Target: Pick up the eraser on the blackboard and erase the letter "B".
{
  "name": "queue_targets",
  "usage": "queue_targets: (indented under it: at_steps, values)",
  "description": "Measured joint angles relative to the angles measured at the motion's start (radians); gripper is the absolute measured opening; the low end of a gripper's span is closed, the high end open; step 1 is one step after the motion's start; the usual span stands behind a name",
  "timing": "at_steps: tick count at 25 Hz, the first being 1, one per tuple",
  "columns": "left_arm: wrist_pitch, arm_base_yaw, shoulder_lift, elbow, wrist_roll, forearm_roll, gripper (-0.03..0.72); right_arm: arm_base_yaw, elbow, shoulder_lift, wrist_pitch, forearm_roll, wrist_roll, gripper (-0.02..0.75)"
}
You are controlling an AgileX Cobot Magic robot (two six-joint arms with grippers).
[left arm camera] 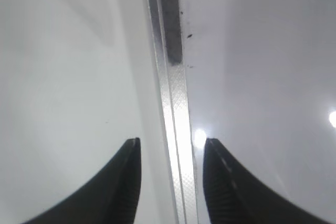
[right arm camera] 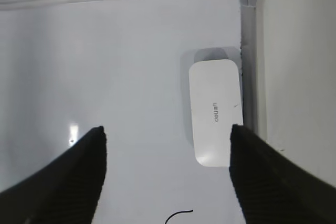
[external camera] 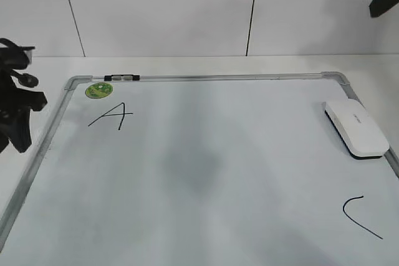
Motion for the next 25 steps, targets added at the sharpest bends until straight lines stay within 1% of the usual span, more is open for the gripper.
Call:
queue_targets:
  at_steps: [5, 10, 17, 22, 25]
  values:
    - [0.025, 0.000, -0.092, -0.013, 0.000, 0.027, 0.298, 0.000, 0.073, -0.143, 0.006, 0.038, 0.019, 0.561]
    - [0.033, 0.000, -0.247, -0.010, 0.000, 0.029, 0.298, 0.000, 0.229, -0.323, 0.013, 0.059, 0.019, 0.561]
    - [0.050, 0.000, -0.554, 0.092, 0.001, 0.025, 0.288, 0.000, 0.442, -0.611, 0.018, 0.061, 0.019, 0.560]
    - [0.062, 0.000, -0.805, 0.172, 0.001, 0.025, 0.265, 0.000, 0.580, -0.815, 0.021, 0.053, 0.019, 0.554]
    - [0.071, 0.000, -0.957, 0.219, 0.001, 0.025, 0.259, 0.000, 0.650, -0.944, 0.026, 0.010, 0.019, 0.552]
